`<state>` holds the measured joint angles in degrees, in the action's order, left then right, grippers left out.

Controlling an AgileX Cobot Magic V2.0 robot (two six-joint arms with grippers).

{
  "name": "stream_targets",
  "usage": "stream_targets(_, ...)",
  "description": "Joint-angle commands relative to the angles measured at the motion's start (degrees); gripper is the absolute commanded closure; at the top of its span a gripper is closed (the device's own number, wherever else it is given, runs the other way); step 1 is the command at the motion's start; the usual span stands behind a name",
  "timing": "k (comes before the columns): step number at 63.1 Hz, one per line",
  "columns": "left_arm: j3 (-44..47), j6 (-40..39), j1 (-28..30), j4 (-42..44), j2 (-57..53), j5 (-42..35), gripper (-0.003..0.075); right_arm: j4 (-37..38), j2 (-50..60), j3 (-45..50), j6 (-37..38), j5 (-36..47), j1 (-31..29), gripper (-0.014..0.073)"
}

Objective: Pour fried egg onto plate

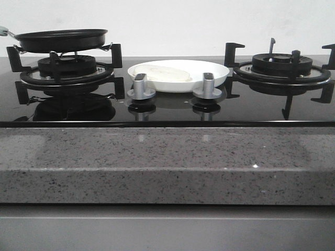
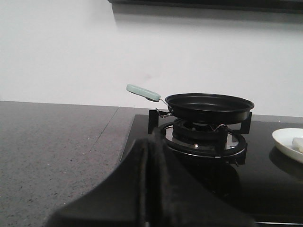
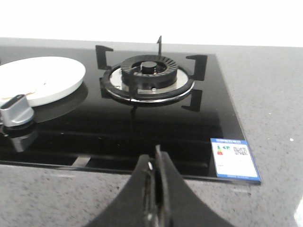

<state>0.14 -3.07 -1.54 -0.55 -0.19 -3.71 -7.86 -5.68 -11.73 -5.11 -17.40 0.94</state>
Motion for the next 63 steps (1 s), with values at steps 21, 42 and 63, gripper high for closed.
stream_targets(21,0.38,-0.60,-0.01,-0.43,-0.97,-4.69,0.0741,0.41,7.32,12.89,-0.53,16.81,1.21,0.0712)
stream_targets(42,0.38,-0.60,-0.01,-0.43,-0.97,-4.69,0.0741,0.41,7.25,12.95,-0.53,17.99,1.97,0.0712)
stream_targets(63,0.38,-0.60,-0.01,-0.43,-0.97,-4.69,0.0741,3.22,7.25,12.95,4.27,19.11,1.97,0.0712)
